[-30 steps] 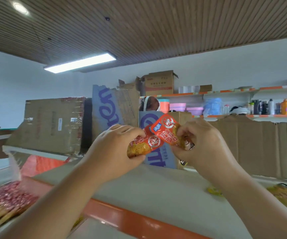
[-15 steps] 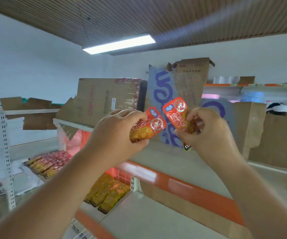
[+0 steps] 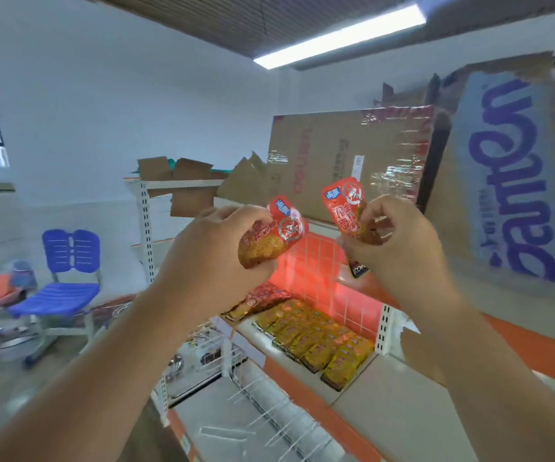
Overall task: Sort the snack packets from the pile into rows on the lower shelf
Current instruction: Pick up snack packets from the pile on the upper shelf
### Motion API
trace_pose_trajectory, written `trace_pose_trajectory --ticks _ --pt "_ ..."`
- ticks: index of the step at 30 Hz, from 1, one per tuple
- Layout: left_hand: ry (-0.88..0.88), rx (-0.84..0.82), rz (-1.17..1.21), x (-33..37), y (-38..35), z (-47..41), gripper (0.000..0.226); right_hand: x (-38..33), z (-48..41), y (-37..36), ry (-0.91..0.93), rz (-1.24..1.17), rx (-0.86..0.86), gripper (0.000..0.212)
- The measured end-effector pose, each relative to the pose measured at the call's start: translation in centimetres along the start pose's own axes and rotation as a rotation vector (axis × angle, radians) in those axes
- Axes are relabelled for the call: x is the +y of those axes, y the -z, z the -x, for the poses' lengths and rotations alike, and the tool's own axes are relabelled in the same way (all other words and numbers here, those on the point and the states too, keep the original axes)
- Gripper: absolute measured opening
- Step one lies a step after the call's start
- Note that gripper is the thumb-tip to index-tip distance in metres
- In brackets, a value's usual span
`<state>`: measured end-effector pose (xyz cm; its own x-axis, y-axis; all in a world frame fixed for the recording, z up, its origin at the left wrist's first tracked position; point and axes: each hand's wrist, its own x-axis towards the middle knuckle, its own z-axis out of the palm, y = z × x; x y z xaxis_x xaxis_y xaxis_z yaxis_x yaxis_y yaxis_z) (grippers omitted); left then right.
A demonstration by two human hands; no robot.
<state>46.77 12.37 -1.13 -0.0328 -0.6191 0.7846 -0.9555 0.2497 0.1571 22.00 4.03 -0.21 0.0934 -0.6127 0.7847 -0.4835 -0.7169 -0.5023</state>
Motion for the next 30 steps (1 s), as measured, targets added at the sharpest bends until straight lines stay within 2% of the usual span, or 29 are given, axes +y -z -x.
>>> trace_pose_trajectory --ticks 5,13,21,30 --pt "0.086 -0.022 -0.063 -6.0 0.4 1.1 0.058 -0.4 -0.5 -7.3 0.001 -0.106 -0.067 0.039" --pt "0.21 -0.064 -0.113 -14.6 -2.9 0.2 0.063 2.1 -1.6 -18.9 -0.014 -0.249 -0.153 0.04" --pt "0.248 -0.101 -0.099 -24.6 -11.5 -5.5 0.066 8.5 -7.3 -31.6 -0.081 -0.357 -0.201 0.04" --pt "0.293 -0.187 0.005 -33.8 -21.6 -11.2 0.069 16.1 -13.0 -41.3 -0.215 -0.352 -0.277 0.047"
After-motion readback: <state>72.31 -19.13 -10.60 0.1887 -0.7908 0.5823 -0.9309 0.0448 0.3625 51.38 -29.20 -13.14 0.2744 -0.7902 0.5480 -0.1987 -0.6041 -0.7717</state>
